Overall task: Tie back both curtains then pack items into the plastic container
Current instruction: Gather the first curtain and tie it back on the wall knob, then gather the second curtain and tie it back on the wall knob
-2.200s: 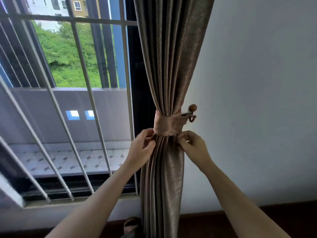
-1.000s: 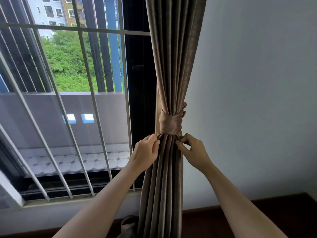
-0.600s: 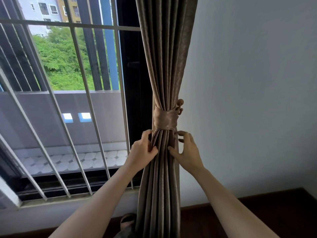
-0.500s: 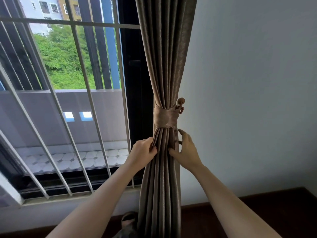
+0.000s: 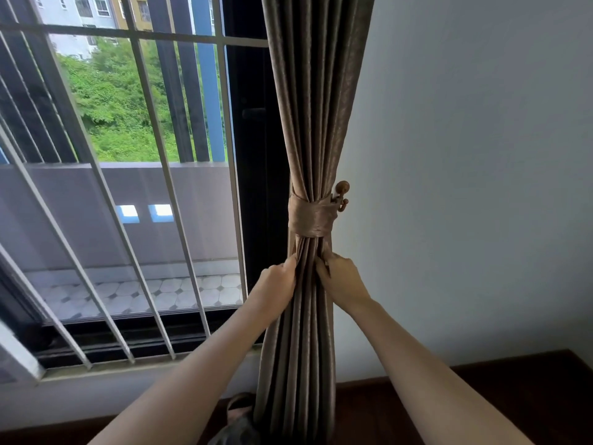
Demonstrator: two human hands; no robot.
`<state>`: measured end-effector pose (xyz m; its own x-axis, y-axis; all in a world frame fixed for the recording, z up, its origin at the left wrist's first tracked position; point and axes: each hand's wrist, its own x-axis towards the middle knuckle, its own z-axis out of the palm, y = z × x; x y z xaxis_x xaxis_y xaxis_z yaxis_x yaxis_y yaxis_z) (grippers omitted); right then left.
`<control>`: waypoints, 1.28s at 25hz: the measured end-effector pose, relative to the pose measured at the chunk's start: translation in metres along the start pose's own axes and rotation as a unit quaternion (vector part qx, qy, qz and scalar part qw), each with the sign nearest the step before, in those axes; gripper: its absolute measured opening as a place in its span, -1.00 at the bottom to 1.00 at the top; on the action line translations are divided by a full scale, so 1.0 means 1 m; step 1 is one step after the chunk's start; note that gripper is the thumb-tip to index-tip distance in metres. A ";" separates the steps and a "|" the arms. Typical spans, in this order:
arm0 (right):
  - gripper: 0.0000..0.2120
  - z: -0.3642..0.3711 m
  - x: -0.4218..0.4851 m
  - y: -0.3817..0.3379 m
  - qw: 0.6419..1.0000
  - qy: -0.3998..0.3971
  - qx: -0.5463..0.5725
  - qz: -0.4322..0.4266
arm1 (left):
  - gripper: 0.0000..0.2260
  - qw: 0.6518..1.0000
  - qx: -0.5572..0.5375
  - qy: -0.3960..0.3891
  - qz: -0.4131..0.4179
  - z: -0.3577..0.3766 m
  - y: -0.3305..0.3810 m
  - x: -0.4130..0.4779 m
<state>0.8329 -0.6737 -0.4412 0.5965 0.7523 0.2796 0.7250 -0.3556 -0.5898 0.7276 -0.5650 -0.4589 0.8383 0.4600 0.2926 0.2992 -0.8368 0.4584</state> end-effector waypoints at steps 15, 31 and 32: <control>-0.84 -0.002 -0.019 -0.027 0.994 0.032 0.034 0.104 | -0.79 0.975 0.085 -0.202 -0.028 -0.030 -0.025 -0.019; -0.41 0.182 0.059 -0.177 0.973 -0.086 0.011 -0.215 | -0.56 0.962 0.163 0.026 -0.218 -0.196 -0.230 -0.054; -0.40 0.189 0.066 -0.195 0.968 -0.107 0.008 -0.227 | -0.55 0.956 0.178 0.010 -0.232 -0.210 -0.242 -0.059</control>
<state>0.6661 -0.4501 -0.4510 0.1318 0.9276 0.3495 0.8888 0.0456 -0.4560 0.5100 -0.3272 -0.4114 0.5697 0.8092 0.1440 0.7760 -0.5873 0.2300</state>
